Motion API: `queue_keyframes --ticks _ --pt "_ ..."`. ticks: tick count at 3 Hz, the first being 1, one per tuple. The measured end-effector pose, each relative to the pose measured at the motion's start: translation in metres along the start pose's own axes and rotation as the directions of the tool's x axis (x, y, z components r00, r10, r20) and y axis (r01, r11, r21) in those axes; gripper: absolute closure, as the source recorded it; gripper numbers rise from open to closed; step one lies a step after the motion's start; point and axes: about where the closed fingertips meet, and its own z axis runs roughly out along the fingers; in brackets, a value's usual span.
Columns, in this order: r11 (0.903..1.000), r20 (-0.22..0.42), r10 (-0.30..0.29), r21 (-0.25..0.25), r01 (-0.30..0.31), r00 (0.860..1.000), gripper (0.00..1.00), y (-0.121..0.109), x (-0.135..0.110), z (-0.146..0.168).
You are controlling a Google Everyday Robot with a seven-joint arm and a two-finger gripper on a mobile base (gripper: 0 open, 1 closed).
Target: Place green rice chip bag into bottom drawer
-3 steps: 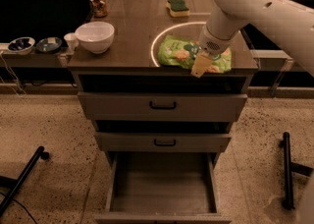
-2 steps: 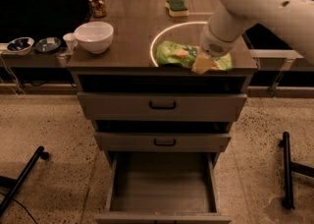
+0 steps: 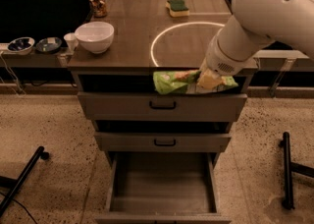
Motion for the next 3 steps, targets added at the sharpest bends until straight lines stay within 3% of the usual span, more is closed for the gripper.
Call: queue_keyframes --ticks 1,2,3 --pt "0.9961 0.008 -0.080 0.038 0.080 0.997 1.00 0.043 -0.003 -0.017" --pt "0.9959 -0.003 -0.085 0.029 0.085 0.996 1.00 0.050 0.001 -0.014" --pt "0.9946 -0.004 -0.101 -0.021 0.101 0.995 1.00 0.054 0.005 0.010"
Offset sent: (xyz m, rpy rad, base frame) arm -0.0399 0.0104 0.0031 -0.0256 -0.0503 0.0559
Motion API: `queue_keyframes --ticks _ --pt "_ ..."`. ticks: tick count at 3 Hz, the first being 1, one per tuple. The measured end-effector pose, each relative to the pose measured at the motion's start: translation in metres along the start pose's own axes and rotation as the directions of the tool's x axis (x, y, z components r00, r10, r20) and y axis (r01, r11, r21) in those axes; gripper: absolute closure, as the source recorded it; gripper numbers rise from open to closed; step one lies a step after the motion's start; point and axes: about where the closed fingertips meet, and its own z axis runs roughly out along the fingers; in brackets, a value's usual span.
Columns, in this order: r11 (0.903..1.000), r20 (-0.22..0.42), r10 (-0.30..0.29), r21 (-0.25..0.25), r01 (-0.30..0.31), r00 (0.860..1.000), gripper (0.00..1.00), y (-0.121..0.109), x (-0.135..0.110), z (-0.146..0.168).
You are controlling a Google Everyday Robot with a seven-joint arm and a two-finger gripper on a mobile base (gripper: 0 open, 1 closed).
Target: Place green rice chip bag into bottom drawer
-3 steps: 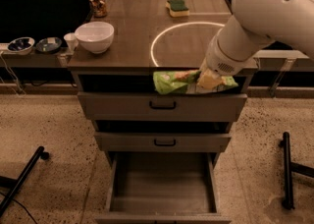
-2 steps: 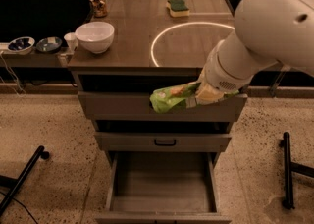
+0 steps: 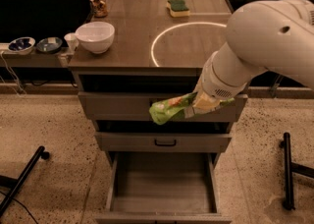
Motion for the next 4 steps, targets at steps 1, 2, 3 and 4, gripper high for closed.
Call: queue_keyframes --ticks 1,2,3,4 --pt "0.9960 0.050 -0.013 -0.088 0.018 0.999 1.00 0.035 0.025 0.060" --pt "0.9948 0.106 0.001 -0.102 0.010 0.994 1.00 0.074 0.070 0.120" --pt "0.9993 0.132 0.005 -0.036 0.000 0.991 1.00 0.062 0.074 0.128" --pt "0.9992 0.130 0.003 -0.040 0.002 0.992 1.00 0.061 0.071 0.126"
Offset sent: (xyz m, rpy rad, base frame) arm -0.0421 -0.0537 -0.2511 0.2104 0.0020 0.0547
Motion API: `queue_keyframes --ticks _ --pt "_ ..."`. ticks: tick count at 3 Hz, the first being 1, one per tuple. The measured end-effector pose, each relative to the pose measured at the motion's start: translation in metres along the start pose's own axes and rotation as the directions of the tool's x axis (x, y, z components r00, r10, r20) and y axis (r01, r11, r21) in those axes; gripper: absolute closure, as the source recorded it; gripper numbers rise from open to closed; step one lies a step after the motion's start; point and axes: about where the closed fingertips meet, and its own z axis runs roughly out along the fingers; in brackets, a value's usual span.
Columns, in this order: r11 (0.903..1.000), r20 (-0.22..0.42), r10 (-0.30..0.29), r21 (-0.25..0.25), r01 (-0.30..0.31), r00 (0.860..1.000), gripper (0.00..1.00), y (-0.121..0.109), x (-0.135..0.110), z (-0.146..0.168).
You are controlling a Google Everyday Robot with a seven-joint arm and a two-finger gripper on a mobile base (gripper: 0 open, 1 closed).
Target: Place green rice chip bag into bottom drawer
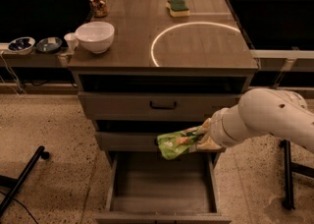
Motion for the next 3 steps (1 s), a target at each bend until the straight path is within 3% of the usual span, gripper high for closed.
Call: queue_keyframes --ticks 1,2,3 --pt "0.9985 0.068 0.055 -0.004 -0.055 0.996 1.00 0.013 0.011 0.037" --pt "0.9882 0.149 0.153 -0.029 -0.150 0.977 1.00 0.074 0.050 0.128" --pt "0.9826 0.198 0.181 0.005 -0.186 0.963 1.00 0.089 0.066 0.167"
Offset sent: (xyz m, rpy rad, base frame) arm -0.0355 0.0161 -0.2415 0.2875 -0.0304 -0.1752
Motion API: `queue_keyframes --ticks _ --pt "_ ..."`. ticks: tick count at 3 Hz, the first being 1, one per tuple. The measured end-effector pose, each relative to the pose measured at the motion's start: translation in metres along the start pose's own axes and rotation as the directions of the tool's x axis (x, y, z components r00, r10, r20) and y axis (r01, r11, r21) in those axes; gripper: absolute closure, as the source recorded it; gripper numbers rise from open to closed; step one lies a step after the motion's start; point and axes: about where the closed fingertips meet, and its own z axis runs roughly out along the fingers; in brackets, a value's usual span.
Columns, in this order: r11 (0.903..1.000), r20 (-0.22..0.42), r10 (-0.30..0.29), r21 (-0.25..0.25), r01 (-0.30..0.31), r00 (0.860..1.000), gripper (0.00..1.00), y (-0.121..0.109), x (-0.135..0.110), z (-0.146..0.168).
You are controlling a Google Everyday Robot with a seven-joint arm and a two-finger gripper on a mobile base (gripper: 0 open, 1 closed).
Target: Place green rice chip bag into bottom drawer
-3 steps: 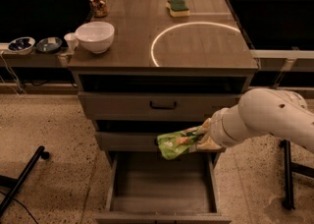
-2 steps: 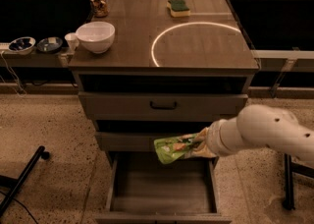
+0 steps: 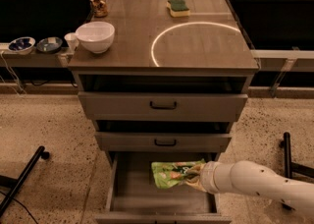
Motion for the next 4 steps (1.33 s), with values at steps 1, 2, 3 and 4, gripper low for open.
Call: queue_keyframes --ticks 1,2,3,4 --pt "0.9999 0.009 0.011 0.005 -0.012 1.000 1.00 0.001 0.002 0.006" --pt "0.9974 0.074 0.038 -0.064 -0.033 0.997 1.00 0.000 0.012 0.045" --pt "0.9946 0.165 0.072 -0.086 -0.058 0.984 1.00 0.000 0.021 0.104" --pt "0.9872 0.279 0.118 -0.136 -0.083 0.953 1.00 0.029 0.036 0.162"
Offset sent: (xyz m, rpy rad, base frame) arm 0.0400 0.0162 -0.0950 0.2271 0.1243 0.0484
